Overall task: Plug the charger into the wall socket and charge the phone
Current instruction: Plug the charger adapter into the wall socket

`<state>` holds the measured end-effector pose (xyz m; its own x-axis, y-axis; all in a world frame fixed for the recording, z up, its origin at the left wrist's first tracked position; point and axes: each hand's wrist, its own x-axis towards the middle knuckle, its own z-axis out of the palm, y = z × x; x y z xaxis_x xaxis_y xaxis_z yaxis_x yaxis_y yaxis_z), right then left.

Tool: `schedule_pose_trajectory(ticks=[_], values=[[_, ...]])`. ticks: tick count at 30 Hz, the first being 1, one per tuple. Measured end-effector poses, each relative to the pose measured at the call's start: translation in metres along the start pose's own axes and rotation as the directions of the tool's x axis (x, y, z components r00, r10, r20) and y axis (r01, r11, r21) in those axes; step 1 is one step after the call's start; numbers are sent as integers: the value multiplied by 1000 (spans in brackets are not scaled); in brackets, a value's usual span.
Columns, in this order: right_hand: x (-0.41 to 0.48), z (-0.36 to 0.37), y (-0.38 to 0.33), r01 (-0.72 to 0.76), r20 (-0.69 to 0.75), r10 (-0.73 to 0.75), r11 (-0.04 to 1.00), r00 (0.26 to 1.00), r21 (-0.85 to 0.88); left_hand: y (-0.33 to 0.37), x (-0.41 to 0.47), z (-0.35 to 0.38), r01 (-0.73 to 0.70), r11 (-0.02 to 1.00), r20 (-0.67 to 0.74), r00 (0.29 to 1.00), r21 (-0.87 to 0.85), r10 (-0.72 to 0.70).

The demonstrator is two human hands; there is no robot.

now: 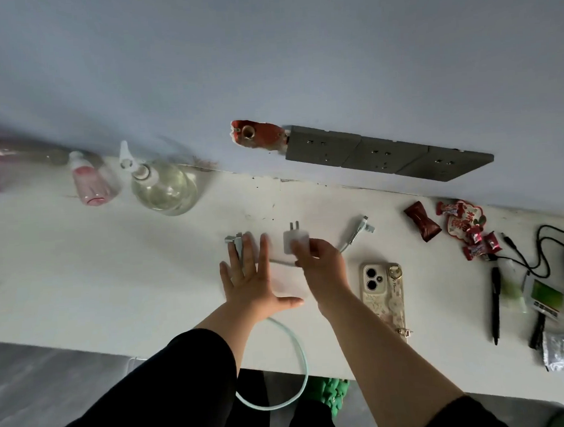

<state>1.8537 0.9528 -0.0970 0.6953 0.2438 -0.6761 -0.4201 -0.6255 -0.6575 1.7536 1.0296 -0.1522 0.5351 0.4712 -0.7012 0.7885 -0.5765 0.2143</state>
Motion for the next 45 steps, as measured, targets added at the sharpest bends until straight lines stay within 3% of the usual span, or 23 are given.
schedule_pose_trajectory(ticks=[3, 6, 9, 24, 36, 45], values=[[-11, -14, -29, -119, 140, 53, 850, 989, 513, 0, -1, -2, -1, 1000, 18, 1000, 9, 1], [-15, -28, -58, -93, 179, -48, 710, 983, 698, -2, -4, -2, -15, 1000, -2, 1000, 1, 15], [-14, -35, -80, -50, 195, -125, 709, 973, 703, -2, -5, -3, -21, 1000, 7, 1000, -1, 21], [-10, -36, -98, -42, 216, -184, 661, 959, 749, -4, -2, -2, -22, 1000, 27, 999, -10, 22], [-15, -31, -107, -93, 180, -104, 555, 978, 827, -2, -1, -4, -7, 1000, 68, 998, -8, 7], [-12, -31, -109, -83, 161, -95, 549, 982, 831, -2, 1, -6, -7, 1000, 107, 994, -4, 7]])
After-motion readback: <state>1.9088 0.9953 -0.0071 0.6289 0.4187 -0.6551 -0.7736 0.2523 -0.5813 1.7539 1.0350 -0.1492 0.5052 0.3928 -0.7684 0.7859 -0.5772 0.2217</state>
